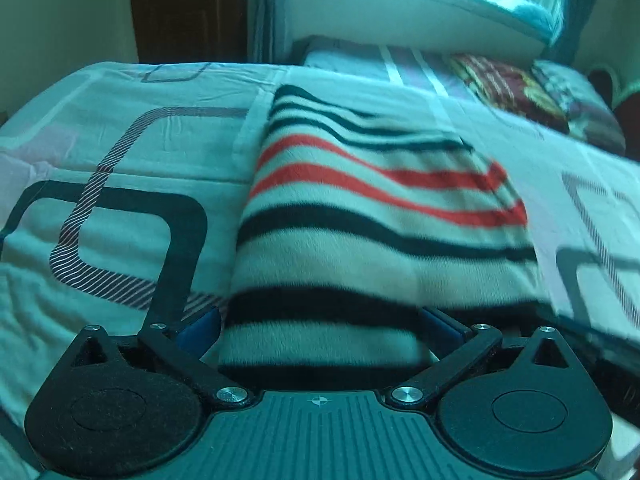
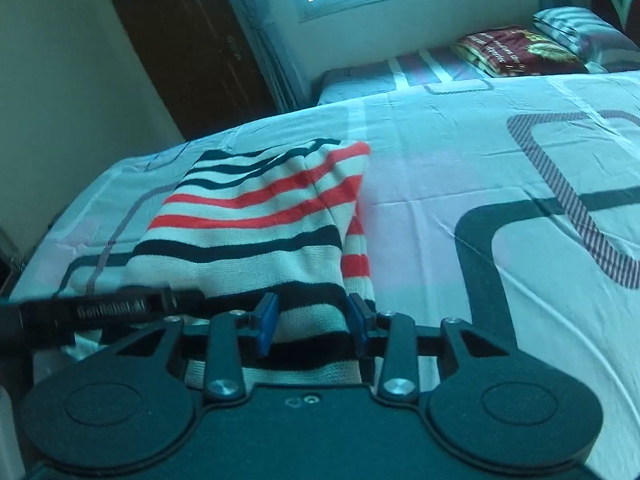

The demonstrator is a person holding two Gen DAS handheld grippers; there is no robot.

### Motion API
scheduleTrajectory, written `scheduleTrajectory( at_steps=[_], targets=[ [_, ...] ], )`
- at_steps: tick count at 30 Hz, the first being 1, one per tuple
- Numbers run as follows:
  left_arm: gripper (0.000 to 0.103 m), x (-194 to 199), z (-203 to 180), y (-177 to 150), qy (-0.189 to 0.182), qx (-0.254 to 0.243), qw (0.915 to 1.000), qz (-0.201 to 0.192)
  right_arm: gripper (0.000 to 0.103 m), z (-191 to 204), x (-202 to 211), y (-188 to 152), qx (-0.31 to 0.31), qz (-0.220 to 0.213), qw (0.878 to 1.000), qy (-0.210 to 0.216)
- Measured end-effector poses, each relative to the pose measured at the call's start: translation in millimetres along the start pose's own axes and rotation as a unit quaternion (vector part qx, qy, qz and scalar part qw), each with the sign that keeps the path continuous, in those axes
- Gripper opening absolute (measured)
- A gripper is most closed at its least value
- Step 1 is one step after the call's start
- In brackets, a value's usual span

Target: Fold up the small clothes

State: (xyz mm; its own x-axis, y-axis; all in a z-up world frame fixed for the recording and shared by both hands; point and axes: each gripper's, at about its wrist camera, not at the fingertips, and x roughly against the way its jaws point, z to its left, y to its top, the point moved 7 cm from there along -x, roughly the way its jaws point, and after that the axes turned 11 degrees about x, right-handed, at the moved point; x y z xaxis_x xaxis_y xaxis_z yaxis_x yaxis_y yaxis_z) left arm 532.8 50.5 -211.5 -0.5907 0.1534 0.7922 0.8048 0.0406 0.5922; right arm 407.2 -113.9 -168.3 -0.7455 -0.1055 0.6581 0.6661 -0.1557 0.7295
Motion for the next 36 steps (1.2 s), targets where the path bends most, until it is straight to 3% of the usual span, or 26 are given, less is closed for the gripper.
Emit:
scheduleTrajectory(
  at_steps=[4,8,16,20,26,33,36],
  targets=[
    [0.103,9,0,-11,0.020,-0.011,0.9996,0.014,0.050,7,12,-4,0.000,0.001,1.000,0.005],
    [0.103,41,5,-17,0.065,-0.043,0.9957,-0.051,0.065,13,29,-9,-0.007,0.005,1.000,0.013],
    [0.103,131,24,-21,0.051,-0.028,0.9956,-0.074,0.102,32,102,-25,-0.024,0.021,0.999,0.020],
    [0.103,173,35,-27,0.043,-0.018,0.9967,-0.067,0.102,53,147,-29,0.031,0.002,1.000,-0.001],
    [0.103,239,48,-47,0.044,0.005,0.9946,-0.094,0.102,73,214,-26,0.060,-0.043,0.997,-0.004],
    [0.103,312,43,-96,0.061,0.031,0.9896,-0.127,0.102,76,282,-40,0.131,-0.106,0.982,-0.083],
    [0.103,339,36,-123,0.060,0.031,0.9894,-0.129,0.102,72,309,-58,0.126,-0.117,0.982,-0.081]
  ],
)
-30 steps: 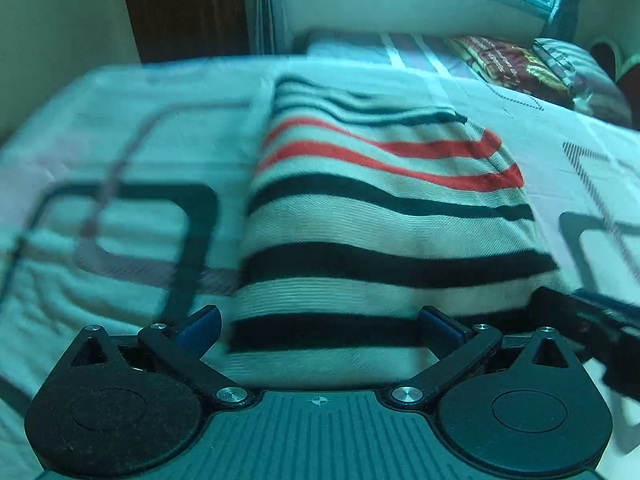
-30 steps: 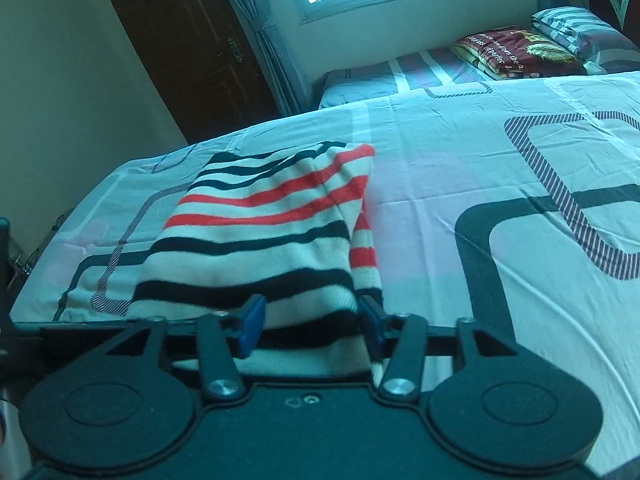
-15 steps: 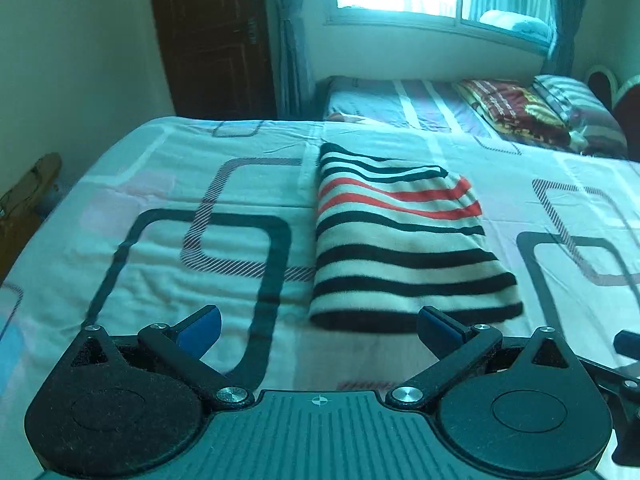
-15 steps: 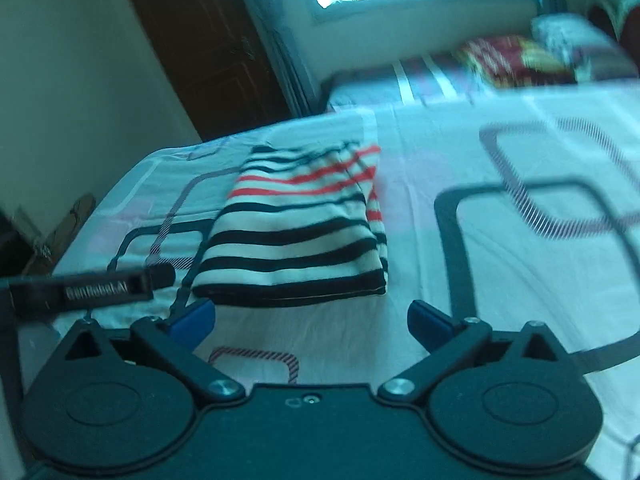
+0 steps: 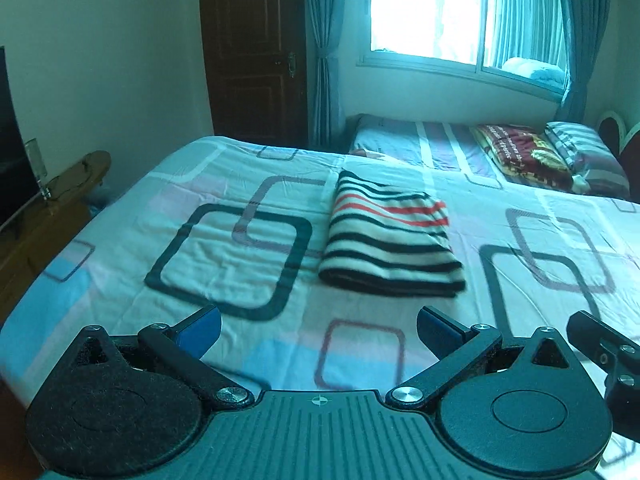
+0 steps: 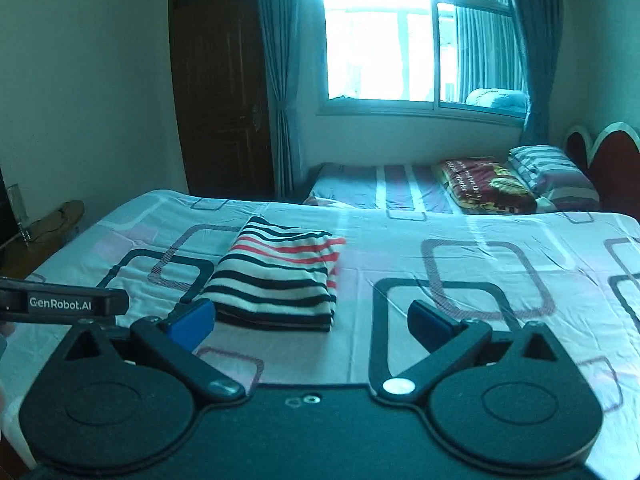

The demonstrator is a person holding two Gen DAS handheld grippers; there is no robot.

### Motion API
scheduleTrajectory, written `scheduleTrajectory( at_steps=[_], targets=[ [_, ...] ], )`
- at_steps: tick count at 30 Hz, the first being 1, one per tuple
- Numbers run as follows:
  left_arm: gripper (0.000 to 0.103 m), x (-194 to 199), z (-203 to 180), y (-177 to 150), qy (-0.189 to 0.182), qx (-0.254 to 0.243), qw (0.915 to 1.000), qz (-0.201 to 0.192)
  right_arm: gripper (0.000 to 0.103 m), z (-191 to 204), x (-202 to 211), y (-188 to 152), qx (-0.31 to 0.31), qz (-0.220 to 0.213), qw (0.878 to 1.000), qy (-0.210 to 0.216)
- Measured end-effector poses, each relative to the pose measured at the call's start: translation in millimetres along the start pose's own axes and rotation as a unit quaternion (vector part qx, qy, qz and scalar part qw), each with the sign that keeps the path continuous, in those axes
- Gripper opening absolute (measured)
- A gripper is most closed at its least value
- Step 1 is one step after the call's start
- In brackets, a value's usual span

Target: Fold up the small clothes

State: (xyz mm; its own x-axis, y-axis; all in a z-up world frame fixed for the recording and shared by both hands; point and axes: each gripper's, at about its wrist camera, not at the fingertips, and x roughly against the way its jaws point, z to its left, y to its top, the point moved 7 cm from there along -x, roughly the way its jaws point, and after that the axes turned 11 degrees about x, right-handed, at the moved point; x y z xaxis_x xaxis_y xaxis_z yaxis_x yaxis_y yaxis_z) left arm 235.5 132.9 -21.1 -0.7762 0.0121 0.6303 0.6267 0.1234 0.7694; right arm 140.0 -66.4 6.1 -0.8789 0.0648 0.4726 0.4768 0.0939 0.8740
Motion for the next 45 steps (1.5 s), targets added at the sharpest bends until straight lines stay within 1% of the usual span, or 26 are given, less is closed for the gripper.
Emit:
scheduleTrajectory(
  at_steps=[5,10,14,18,24,32,38,45],
  targets=[
    [0.103,53,-6,-33,-0.010,-0.007,0.9999,-0.007,0.102,-7,41,-16,-0.006,-0.006,1.000,-0.007],
    [0.103,97,-11,-51,-0.019,-0.023,0.9993,-0.025,0.102,-13,79,-19,-0.010,-0.029,0.999,-0.016],
    [0.103,117,-13,-58,-0.030,-0.023,0.9990,-0.026,0.102,-13,97,-25,-0.012,-0.032,0.999,-0.021],
    [0.103,133,-11,-61,-0.035,-0.021,0.9985,-0.036,0.102,-13,111,-29,-0.012,-0.037,0.999,-0.027],
    [0.103,144,-5,-61,-0.036,-0.018,0.9983,-0.042,0.102,-10,123,-31,-0.014,-0.042,0.999,-0.031],
    [0.103,149,3,-59,-0.028,-0.014,0.9982,-0.051,0.102,-7,131,-30,-0.013,-0.047,0.998,-0.038],
    [0.103,149,12,-54,-0.022,-0.009,0.9984,-0.052,0.102,-2,133,-28,-0.014,-0.055,0.998,-0.032],
    [0.103,146,17,-53,-0.018,-0.008,0.9985,-0.051,0.102,4,130,-26,-0.012,-0.053,0.998,-0.027]
  ],
)
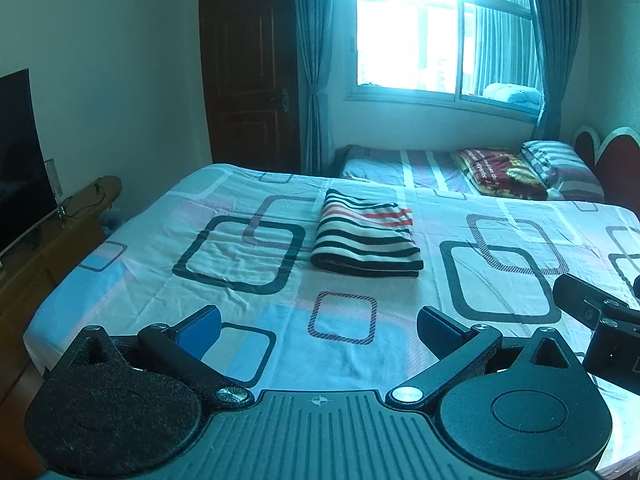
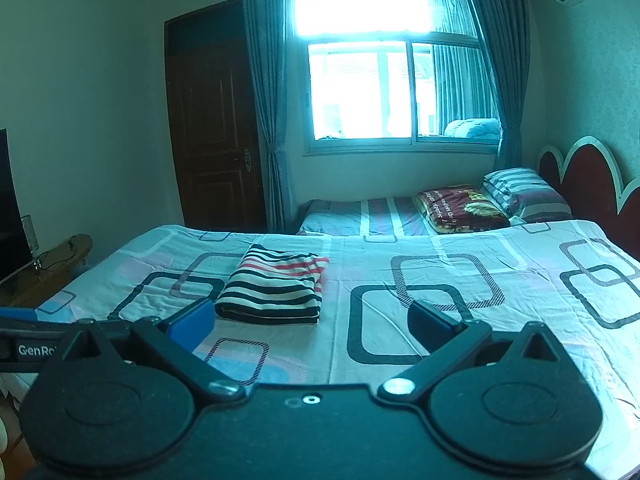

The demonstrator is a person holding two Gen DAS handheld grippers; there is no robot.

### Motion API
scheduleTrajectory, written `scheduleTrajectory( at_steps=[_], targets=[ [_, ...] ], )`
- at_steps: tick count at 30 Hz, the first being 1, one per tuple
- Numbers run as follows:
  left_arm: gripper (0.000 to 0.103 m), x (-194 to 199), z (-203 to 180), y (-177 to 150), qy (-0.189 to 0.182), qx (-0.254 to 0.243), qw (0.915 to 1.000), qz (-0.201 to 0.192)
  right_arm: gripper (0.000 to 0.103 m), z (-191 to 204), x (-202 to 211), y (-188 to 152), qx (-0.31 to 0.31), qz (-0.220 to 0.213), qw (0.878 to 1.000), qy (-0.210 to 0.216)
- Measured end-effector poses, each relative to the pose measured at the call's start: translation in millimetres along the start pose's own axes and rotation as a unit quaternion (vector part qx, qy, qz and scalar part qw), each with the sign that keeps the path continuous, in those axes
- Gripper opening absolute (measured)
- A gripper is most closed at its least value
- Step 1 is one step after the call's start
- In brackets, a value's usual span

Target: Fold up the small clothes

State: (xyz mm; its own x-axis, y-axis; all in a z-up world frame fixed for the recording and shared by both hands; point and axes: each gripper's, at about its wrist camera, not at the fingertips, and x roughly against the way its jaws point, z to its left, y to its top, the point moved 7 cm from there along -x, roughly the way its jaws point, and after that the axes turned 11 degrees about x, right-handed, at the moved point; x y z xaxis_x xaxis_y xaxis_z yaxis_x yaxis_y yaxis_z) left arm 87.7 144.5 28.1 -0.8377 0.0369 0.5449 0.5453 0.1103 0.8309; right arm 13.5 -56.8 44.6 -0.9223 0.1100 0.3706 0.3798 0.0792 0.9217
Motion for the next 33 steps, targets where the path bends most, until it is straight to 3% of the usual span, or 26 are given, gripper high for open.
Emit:
scheduleTrajectory(
  at_steps=[33],
  targets=[
    [0.103,-2,-3,-1,0.013,0.004,0.9999,0.000,0.102,-10,-7,-8,-0.008,0.017,1.000,-0.018]
  ],
)
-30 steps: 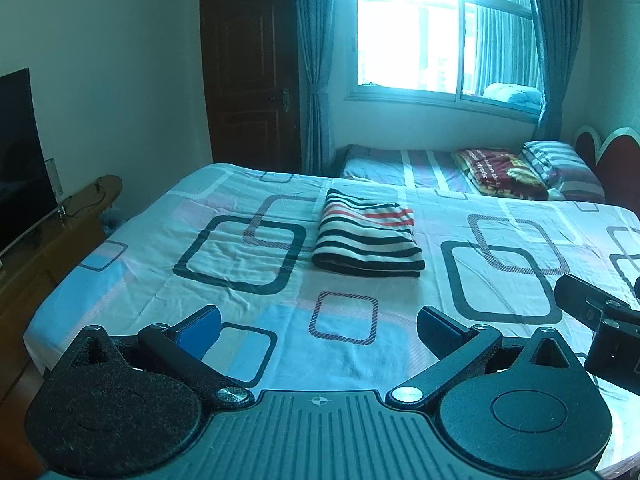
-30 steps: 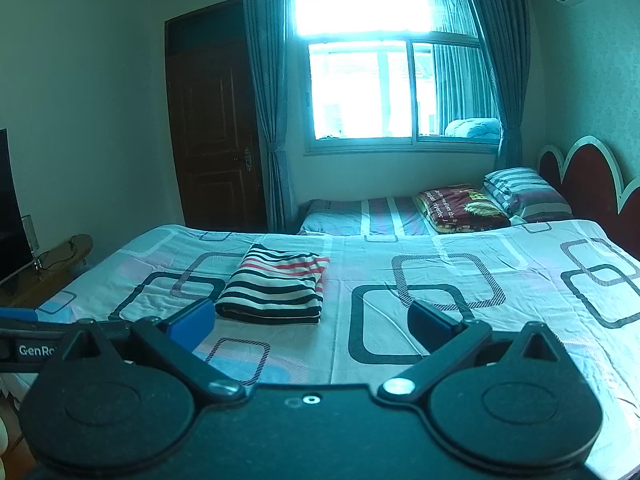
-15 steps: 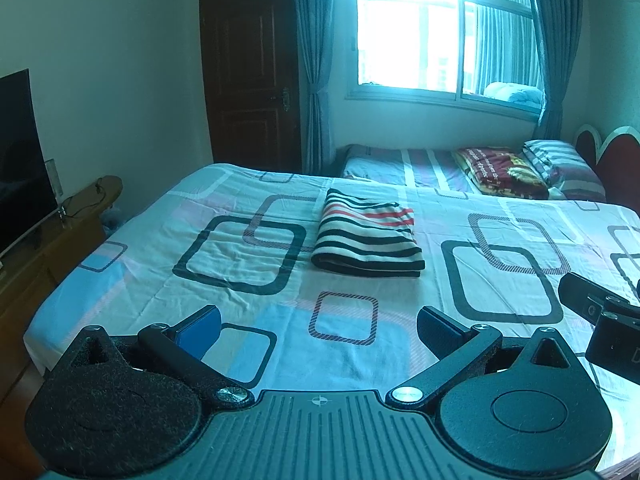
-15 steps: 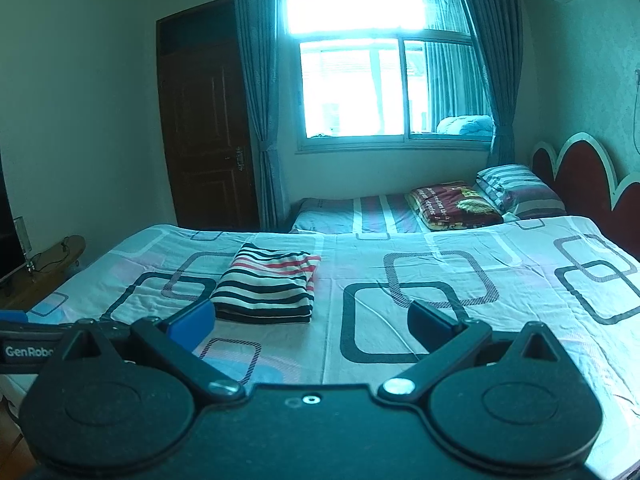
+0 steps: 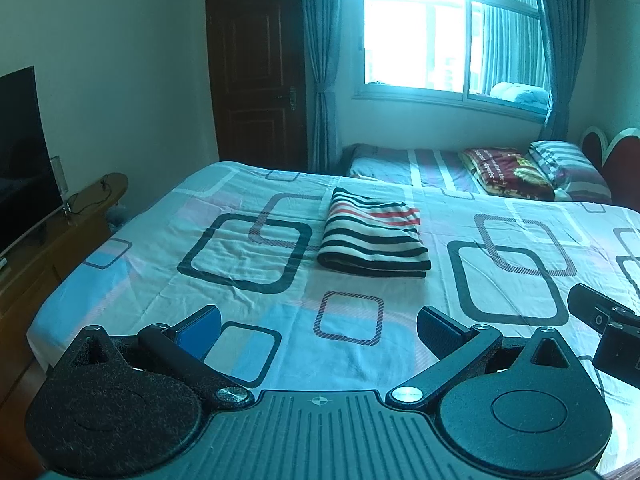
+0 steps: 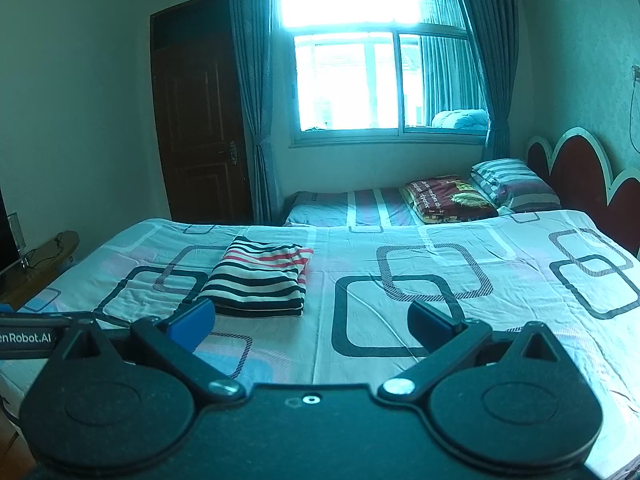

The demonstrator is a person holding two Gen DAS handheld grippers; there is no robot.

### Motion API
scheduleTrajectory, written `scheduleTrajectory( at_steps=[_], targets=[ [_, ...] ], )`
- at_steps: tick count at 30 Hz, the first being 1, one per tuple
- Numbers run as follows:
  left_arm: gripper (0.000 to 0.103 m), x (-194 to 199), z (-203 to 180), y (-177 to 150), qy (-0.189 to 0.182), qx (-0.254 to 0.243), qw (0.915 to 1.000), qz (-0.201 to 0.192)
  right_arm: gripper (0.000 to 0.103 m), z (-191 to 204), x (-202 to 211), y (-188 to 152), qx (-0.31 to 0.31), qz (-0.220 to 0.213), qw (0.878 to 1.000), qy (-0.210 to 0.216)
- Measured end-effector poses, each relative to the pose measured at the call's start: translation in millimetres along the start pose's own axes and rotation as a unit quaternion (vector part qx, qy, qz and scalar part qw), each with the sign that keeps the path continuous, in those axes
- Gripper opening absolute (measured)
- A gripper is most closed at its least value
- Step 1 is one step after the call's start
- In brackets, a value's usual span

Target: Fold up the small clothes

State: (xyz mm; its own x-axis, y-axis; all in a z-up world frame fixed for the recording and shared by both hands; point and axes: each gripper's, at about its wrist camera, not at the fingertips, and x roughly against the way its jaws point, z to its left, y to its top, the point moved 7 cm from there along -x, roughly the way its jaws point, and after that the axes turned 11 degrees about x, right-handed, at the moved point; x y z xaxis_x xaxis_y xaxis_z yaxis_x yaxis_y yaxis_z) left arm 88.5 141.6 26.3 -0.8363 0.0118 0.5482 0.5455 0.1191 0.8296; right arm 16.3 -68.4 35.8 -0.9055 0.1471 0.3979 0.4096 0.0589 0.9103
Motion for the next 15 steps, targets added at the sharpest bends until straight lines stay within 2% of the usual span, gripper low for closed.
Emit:
scheduleTrajectory(
  at_steps=[15],
  targets=[
    [0.103,-3.5,-0.7,-1.1,0.004,-0.001,1.0000,-0.002,0.102,-1.1,-5.2,-1.6,0.001,0.010,1.000,-0.007]
  ],
)
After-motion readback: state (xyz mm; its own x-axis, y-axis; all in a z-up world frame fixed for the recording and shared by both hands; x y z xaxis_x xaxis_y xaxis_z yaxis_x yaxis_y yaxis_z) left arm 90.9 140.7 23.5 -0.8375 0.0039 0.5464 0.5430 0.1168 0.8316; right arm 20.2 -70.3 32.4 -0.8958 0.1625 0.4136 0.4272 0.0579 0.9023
